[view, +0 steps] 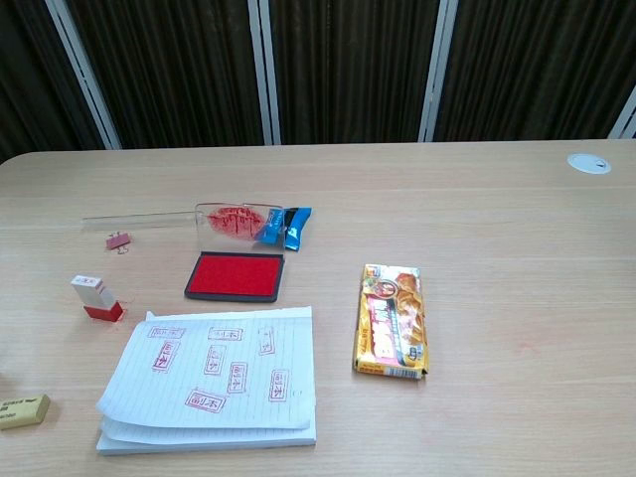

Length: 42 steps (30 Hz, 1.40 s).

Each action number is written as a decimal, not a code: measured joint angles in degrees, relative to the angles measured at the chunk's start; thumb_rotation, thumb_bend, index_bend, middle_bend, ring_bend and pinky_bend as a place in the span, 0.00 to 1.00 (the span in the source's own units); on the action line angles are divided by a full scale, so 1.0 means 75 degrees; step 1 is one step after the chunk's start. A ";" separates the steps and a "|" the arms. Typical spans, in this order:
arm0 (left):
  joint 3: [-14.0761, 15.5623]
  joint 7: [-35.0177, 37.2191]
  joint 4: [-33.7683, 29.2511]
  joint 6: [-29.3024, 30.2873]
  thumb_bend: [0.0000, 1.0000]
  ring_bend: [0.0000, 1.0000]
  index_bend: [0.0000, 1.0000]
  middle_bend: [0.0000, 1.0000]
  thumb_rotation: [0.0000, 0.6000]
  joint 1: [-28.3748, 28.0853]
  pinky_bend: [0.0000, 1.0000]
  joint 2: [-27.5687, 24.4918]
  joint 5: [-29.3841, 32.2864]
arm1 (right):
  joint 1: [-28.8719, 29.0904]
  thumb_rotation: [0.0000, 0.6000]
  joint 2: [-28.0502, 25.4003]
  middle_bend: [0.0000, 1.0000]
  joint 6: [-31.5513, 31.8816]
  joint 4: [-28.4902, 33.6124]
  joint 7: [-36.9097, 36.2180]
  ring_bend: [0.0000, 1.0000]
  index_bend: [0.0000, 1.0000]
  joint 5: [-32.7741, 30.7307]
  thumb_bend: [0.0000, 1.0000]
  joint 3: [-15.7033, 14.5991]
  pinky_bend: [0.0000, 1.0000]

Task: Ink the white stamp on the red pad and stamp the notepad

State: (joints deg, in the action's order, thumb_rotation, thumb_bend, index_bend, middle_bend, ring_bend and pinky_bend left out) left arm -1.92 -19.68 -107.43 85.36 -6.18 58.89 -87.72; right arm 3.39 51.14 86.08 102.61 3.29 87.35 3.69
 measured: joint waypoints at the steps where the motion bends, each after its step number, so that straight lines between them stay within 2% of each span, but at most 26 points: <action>1: 0.0000 0.0000 0.0000 0.0002 0.00 0.00 0.00 0.00 1.00 0.0001 0.00 -0.0001 0.0000 | -0.0001 1.00 -0.0001 0.00 0.0001 0.0000 0.0002 0.00 0.00 0.0000 0.00 -0.0001 0.00; 8: 0.0004 -0.0009 0.0008 -0.0026 0.00 0.00 0.00 0.00 1.00 -0.0007 0.00 0.0005 0.0008 | -0.0001 1.00 0.0005 0.00 -0.0025 -0.0015 0.0031 0.00 0.00 -0.0018 0.00 -0.0009 0.00; 9: 0.0006 -0.0011 0.0025 -0.0045 0.00 0.03 0.00 0.00 1.00 -0.0018 0.02 0.0012 0.0006 | 0.0003 1.00 0.0007 0.00 -0.0035 -0.0016 0.0039 0.00 0.00 -0.0022 0.00 -0.0010 0.00; 11: 0.0006 -0.0005 0.0088 -0.0072 0.00 0.15 0.00 0.00 1.00 -0.0046 0.15 0.0029 -0.0035 | 0.0011 1.00 0.0010 0.00 -0.0057 -0.0009 0.0063 0.00 0.00 -0.0033 0.00 -0.0011 0.00; 13: -0.0005 0.0003 0.0208 -0.0083 0.02 0.35 0.00 0.00 1.00 -0.0089 0.41 0.0072 -0.0124 | 0.0021 1.00 0.0011 0.00 -0.0065 0.0013 0.0065 0.00 0.00 -0.0041 0.00 -0.0002 0.00; 15: -0.0032 0.0027 0.0396 -0.0109 0.04 0.50 0.00 0.00 1.00 -0.0162 0.58 0.0189 -0.0212 | 0.0037 1.00 0.0009 0.00 -0.0078 0.0047 0.0063 0.00 0.00 -0.0067 0.00 0.0018 0.00; 16: -0.0046 0.0052 0.0496 -0.0148 0.05 0.57 0.00 0.00 1.00 -0.0210 0.65 0.0268 -0.0235 | 0.0050 1.00 0.0007 0.00 -0.0095 0.0071 0.0062 0.00 0.00 -0.0096 0.00 0.0033 0.00; 19: -0.0120 0.0134 0.0739 -0.0447 0.06 0.70 0.00 0.00 1.00 -0.0436 0.76 0.0516 -0.0218 | 0.0083 1.00 0.0002 0.00 -0.0143 0.0101 0.0082 0.00 0.00 -0.0177 0.00 0.0070 0.00; 24: -0.0357 0.0107 0.1175 -0.1333 0.08 0.78 0.05 0.00 1.00 -0.1024 0.84 0.1173 0.0143 | 0.0146 1.00 0.0030 0.00 -0.0265 0.0073 0.0168 0.00 0.00 -0.0358 0.00 0.0125 0.00; 30: -0.0556 0.0104 0.1973 -0.2663 0.11 0.81 0.16 0.10 1.00 -0.1808 0.87 0.2135 0.0816 | 0.0262 1.00 0.0144 0.00 -0.0509 -0.0023 0.0337 0.00 0.00 -0.0642 0.00 0.0187 0.00; 34: -0.0635 0.0214 0.2659 -0.3174 0.14 0.82 0.22 0.19 1.00 -0.2193 0.87 0.2679 0.1083 | 0.0312 1.00 0.0218 0.00 -0.0593 -0.0111 0.0437 0.00 0.00 -0.0805 0.00 0.0230 0.00; 37: -0.0648 0.0433 0.3159 -0.3458 0.19 0.82 0.26 0.23 1.00 -0.2394 0.88 0.2998 0.1186 | 0.0321 1.00 0.0244 0.00 -0.0627 -0.0165 0.0471 0.00 0.00 -0.0900 0.00 0.0245 0.00; 42: -0.0631 0.0855 0.3886 -0.3703 0.20 0.82 0.29 0.27 1.00 -0.2610 0.88 0.3381 0.1255 | 0.0309 1.00 0.0258 0.00 -0.0645 -0.0235 0.0475 0.00 0.00 -0.1012 0.00 0.0261 0.00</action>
State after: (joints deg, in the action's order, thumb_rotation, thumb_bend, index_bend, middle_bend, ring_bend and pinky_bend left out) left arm -6.66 -13.27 -78.29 57.60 -25.75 84.25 -78.31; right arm 5.72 53.08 81.24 100.84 6.85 79.75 5.65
